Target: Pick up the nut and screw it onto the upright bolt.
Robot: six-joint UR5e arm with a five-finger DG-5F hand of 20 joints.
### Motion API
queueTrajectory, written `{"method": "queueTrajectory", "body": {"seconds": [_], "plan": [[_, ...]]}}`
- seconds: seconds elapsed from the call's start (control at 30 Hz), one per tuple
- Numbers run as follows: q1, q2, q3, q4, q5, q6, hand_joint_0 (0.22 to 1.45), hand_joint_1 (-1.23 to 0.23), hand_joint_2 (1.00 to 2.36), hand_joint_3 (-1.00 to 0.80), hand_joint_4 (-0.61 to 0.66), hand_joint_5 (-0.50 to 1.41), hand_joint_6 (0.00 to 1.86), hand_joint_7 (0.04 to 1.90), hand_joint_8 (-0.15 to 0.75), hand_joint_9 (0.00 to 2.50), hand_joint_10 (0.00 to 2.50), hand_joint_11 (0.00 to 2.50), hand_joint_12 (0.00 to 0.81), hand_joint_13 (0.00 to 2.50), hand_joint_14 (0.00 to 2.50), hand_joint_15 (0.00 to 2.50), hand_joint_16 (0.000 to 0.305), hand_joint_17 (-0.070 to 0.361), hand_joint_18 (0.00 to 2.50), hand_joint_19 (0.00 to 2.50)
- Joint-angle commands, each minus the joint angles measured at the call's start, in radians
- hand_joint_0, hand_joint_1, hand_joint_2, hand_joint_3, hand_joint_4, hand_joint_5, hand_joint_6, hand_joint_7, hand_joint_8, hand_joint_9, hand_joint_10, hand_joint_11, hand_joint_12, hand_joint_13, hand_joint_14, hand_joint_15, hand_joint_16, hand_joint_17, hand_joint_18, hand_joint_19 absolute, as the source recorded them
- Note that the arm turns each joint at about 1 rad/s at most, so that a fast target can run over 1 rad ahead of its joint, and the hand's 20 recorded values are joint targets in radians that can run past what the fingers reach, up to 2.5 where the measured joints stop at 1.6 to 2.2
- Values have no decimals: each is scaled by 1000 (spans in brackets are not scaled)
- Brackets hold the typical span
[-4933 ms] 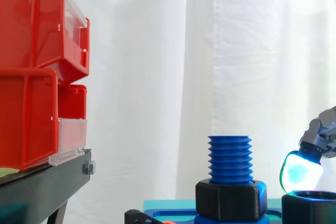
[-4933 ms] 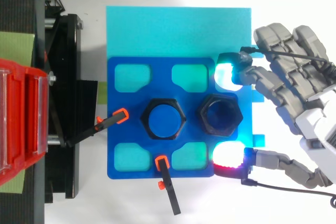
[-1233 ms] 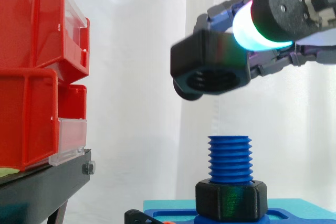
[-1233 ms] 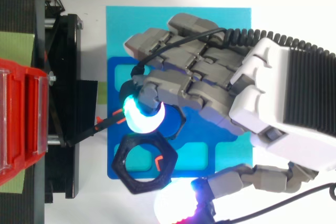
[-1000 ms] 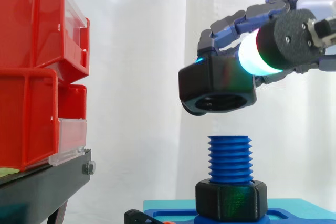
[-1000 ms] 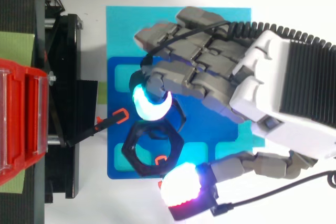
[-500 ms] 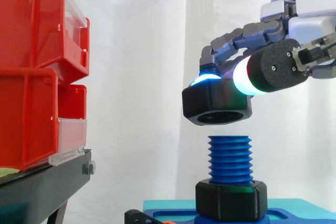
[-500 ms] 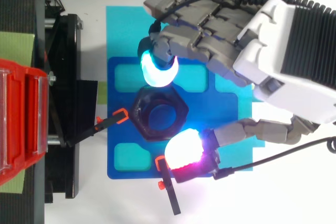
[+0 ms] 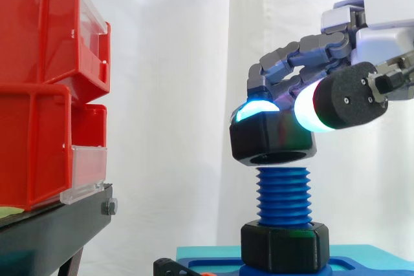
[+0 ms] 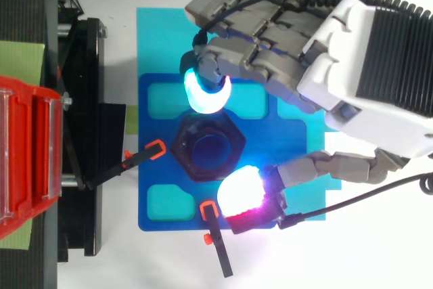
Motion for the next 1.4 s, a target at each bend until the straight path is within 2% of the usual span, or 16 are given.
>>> {"method": "queueTrajectory", "body": {"seconds": [0.0, 0.13, 0.43, 0.8, 1.07, 1.23, 1.37], "plan": [[4, 0, 0, -37, 0, -36, 562, -663, 1000, -500, 312, -163, 515, 1337, 331, 359, 0, 0, 380, 397, 0, 0, 50, 113, 392, 0], [1, 0, 0, -73, -3, -42, 562, -662, 1000, -500, 313, -164, 515, 1345, 331, 364, 0, 0, 380, 401, 0, 0, 50, 113, 396, 0], [3, 0, 0, -71, -6, -56, 561, -662, 1000, -500, 315, -162, 515, 1341, 332, 370, 0, 0, 380, 407, 0, 0, 50, 113, 400, 0], [4, 0, 0, -54, -6, -76, 562, -660, 1000, -500, 309, -162, 514, 1343, 332, 372, 0, 0, 380, 412, 0, 0, 50, 113, 406, 0], [6, 0, 0, -18, -9, -74, 561, -661, 1000, -500, 317, -161, 513, 1346, 332, 374, 0, 0, 379, 413, 0, 0, 50, 113, 410, 0], [9, 0, 0, 9, -34, -103, 562, -660, 1000, -500, 315, -161, 512, 1343, 333, 374, 0, 0, 379, 413, 0, 0, 50, 113, 415, 0], [9, 0, 0, 19, -37, -122, 561, -660, 1000, -500, 309, -161, 512, 1343, 333, 378, 0, 0, 380, 414, 0, 0, 50, 113, 414, 0]]}}
